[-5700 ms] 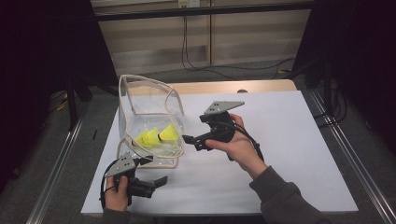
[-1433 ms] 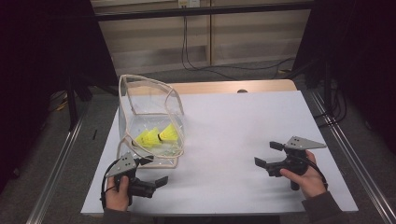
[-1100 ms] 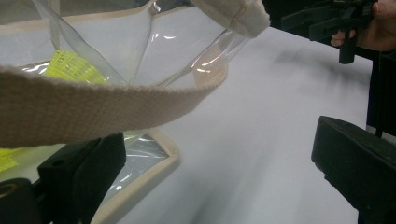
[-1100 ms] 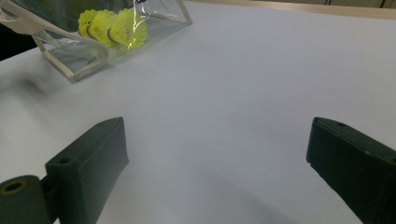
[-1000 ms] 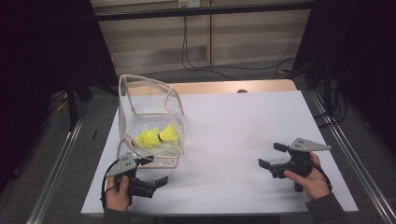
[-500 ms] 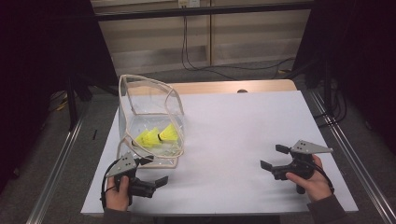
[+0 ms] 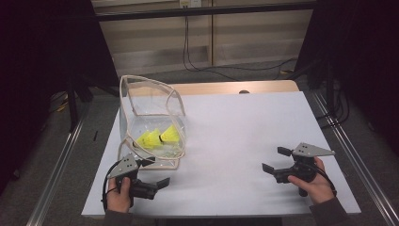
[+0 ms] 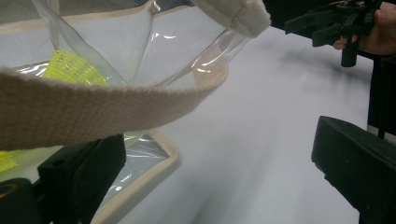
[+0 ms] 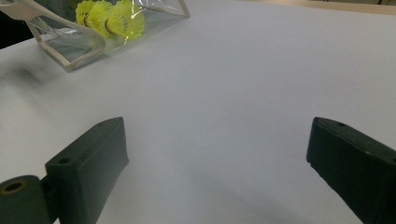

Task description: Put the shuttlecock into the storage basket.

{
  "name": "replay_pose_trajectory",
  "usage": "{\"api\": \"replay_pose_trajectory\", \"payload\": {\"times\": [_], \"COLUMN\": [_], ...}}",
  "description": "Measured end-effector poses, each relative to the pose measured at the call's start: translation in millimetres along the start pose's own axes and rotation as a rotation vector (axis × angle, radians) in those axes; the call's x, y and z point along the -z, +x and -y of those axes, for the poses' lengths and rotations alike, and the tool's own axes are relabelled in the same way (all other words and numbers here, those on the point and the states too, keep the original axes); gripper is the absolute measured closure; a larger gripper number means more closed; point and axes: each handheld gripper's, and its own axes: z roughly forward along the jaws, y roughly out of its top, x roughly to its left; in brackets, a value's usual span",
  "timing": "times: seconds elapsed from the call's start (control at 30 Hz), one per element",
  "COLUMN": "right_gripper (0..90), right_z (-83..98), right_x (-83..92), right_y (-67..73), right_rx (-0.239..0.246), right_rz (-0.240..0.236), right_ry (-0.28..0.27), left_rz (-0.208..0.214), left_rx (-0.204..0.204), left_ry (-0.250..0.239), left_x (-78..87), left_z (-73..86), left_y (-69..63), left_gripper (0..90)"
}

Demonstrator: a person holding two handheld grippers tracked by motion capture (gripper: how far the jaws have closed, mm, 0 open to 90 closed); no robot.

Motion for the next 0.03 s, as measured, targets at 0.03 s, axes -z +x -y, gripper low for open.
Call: {"api": "replay_pose_trajectory", "payload": {"times": [0.03], "right_gripper": [4.9], "right_z": [0.2], "right_x": [0.4], "right_y": [-0.1], "right_rx": [-0.001], "right_rz": [0.002], "right_ry": [0.001], "left_rz": [0.002], "left_rx": [-0.001], "left_ry": [0.001], "left_x": [-0.1], "left_z": [-0.1], "left_y": [0.0], "left_gripper": [3.1]}}
